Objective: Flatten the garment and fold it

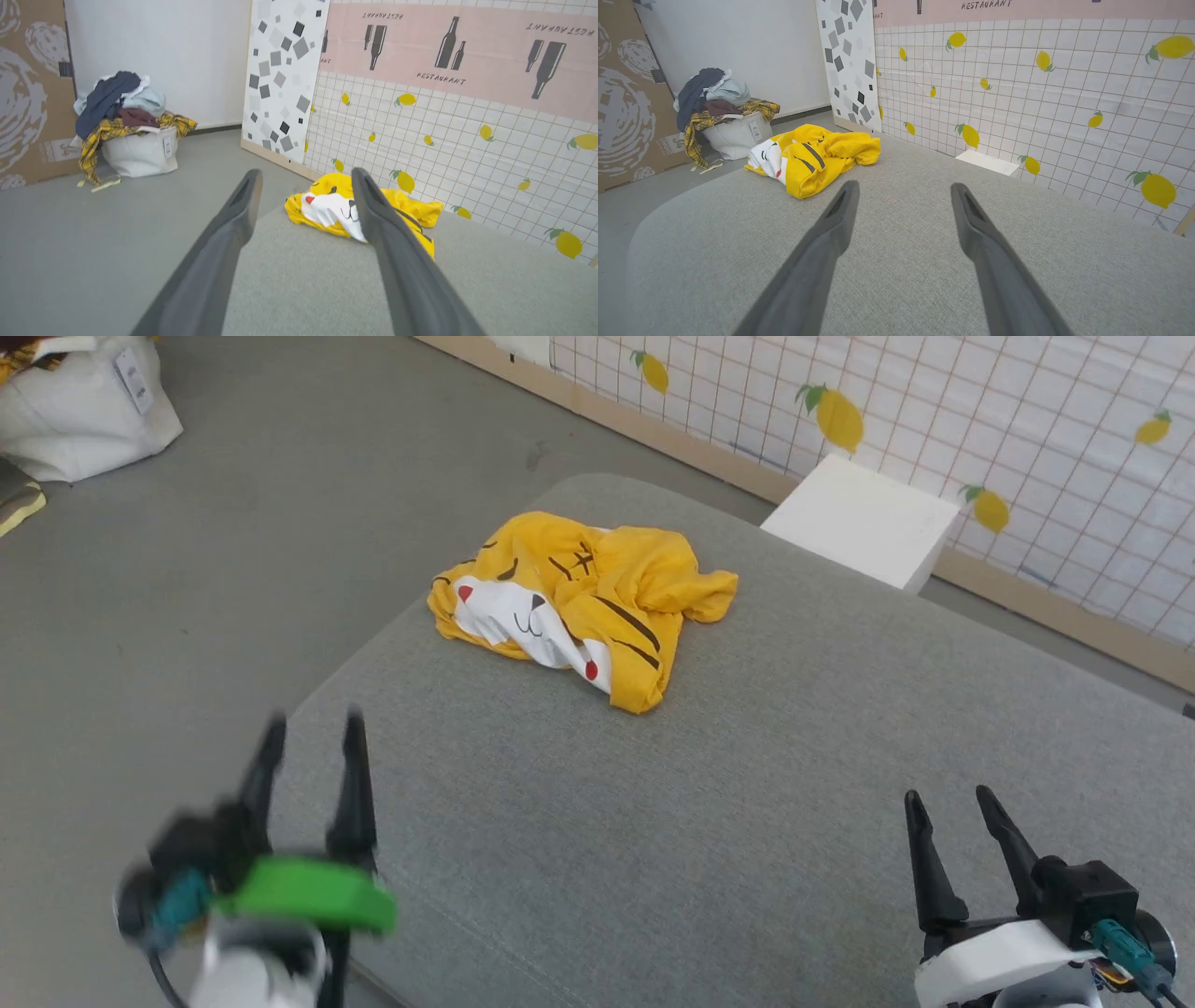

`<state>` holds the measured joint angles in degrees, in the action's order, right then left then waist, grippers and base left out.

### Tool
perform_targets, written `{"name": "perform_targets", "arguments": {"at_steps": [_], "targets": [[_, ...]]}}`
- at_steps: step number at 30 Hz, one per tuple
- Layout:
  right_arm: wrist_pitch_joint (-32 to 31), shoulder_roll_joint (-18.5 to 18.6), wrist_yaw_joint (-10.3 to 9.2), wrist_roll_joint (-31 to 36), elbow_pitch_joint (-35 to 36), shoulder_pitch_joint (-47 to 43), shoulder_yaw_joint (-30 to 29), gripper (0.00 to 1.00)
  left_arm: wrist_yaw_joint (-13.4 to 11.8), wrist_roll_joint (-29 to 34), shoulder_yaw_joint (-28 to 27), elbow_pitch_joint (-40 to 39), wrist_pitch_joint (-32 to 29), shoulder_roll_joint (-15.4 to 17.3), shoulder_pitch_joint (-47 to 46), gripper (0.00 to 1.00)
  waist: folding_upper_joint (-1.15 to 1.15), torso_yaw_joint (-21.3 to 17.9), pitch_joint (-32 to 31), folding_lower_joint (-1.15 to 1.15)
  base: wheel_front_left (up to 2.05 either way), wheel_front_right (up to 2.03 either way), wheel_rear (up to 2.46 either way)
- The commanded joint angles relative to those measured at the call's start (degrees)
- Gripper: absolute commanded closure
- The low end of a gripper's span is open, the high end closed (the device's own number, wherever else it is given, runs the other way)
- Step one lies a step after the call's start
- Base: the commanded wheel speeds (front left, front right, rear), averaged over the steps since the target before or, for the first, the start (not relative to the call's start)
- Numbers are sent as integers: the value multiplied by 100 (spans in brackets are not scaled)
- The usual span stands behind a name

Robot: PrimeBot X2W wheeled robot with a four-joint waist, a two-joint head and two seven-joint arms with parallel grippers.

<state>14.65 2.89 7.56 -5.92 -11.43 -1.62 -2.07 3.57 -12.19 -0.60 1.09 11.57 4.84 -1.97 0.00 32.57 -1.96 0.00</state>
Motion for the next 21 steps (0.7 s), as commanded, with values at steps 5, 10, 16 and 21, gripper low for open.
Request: {"name": "perform_targets", "arguments": {"at_steps": [5,10,16,21], "targets": [[-80,-2,-8,209,297,58,-46,0,177,-61,117,-375,-709,413,-1136,0,0,-196,360,0,0,0,0],[-339,-2,-8,343,762,232,11,0,284,-249,177,-196,-1335,787,-2318,0,0,-428,726,0,0,0,0],[-706,-2,-8,448,1488,457,145,0,365,-623,368,470,-2051,1236,-3596,0,0,-759,1325,0,0,0,0],[-996,-2,-8,656,2076,661,174,0,382,-830,533,1102,-2427,1542,-4379,0,0,-989,1894,0,0,0,0]]}}
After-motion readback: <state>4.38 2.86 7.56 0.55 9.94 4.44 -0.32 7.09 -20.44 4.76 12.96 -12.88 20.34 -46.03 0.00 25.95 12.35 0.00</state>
